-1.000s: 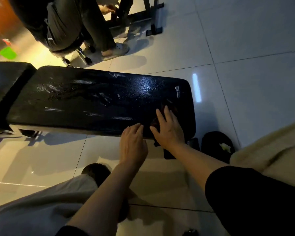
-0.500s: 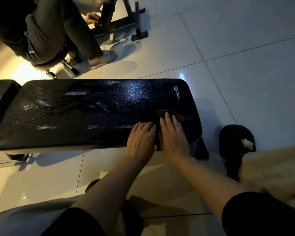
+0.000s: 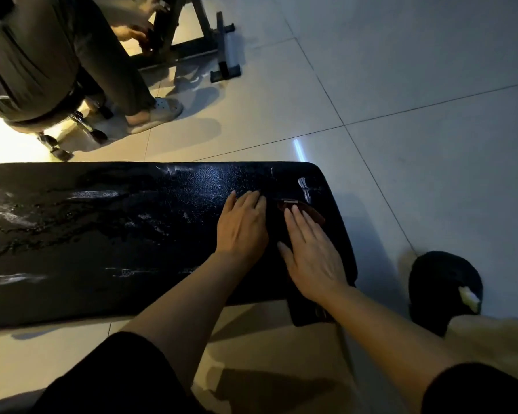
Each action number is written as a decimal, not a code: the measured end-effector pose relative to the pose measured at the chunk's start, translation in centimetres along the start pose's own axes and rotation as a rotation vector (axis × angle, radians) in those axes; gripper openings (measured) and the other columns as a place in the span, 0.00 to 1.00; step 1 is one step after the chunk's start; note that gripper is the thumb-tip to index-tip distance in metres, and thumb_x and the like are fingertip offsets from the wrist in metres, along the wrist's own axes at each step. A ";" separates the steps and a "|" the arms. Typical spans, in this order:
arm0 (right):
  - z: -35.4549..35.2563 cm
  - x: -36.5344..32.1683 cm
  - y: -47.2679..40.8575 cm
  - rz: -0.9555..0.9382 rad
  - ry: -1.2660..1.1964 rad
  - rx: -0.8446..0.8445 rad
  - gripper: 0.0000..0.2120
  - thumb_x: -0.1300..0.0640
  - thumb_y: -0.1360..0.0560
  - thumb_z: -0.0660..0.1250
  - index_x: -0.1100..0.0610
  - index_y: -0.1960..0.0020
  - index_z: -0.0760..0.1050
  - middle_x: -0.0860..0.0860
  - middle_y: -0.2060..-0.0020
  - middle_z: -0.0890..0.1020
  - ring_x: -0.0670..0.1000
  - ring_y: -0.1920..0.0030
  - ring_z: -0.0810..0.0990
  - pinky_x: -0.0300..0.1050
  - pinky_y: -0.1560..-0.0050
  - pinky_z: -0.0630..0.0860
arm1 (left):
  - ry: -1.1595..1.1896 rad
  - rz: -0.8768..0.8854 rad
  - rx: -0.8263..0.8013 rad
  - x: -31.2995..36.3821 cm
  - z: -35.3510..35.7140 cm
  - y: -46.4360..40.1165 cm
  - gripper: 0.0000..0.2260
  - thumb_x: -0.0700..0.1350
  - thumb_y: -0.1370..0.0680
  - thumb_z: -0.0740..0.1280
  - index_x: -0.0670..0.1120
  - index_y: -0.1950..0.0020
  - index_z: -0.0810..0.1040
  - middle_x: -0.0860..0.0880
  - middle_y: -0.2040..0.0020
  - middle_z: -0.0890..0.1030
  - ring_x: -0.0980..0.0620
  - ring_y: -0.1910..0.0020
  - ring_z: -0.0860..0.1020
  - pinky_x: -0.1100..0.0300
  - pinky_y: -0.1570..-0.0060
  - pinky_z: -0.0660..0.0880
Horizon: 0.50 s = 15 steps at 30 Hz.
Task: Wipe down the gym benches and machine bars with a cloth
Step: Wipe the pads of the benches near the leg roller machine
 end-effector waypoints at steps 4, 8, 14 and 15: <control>-0.3 2.3 -4.1 0.080 0.018 -0.002 0.29 0.43 0.17 0.44 0.53 0.20 0.42 0.50 0.21 0.42 0.51 0.22 0.39 0.49 0.22 0.40 | -0.008 -0.025 -0.022 -3.3 0.3 -2.4 0.22 0.46 0.17 0.53 0.44 0.23 0.60 0.46 0.23 0.61 0.49 0.24 0.58 0.54 0.25 0.46; -1.6 4.8 -9.7 0.158 0.001 0.028 0.29 0.44 0.17 0.47 0.56 0.20 0.47 0.53 0.21 0.48 0.55 0.22 0.46 0.50 0.22 0.45 | 0.033 -0.055 -0.059 -5.0 1.2 -2.6 0.23 0.51 0.16 0.50 0.45 0.22 0.56 0.47 0.22 0.58 0.51 0.23 0.54 0.57 0.25 0.44; -1.7 2.4 -15.0 0.134 0.039 0.054 0.29 0.46 0.16 0.47 0.60 0.21 0.49 0.57 0.21 0.51 0.56 0.22 0.48 0.50 0.23 0.46 | 0.072 -0.062 -0.077 -4.9 1.9 -2.8 0.23 0.50 0.16 0.47 0.44 0.22 0.54 0.47 0.21 0.55 0.51 0.22 0.50 0.60 0.27 0.38; -1.2 0.4 -15.4 0.050 0.027 0.039 0.28 0.47 0.16 0.47 0.60 0.21 0.49 0.57 0.21 0.50 0.56 0.22 0.47 0.50 0.22 0.45 | 0.079 -0.061 -0.080 -4.9 1.9 -2.9 0.23 0.50 0.16 0.48 0.44 0.22 0.55 0.46 0.22 0.56 0.51 0.22 0.51 0.60 0.27 0.38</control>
Point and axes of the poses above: each hand's wrist, its own y-axis away from the middle knuckle, its own z-axis out of the palm, x = y × z, the point moved 9 cm from there along -y, towards the middle knuckle
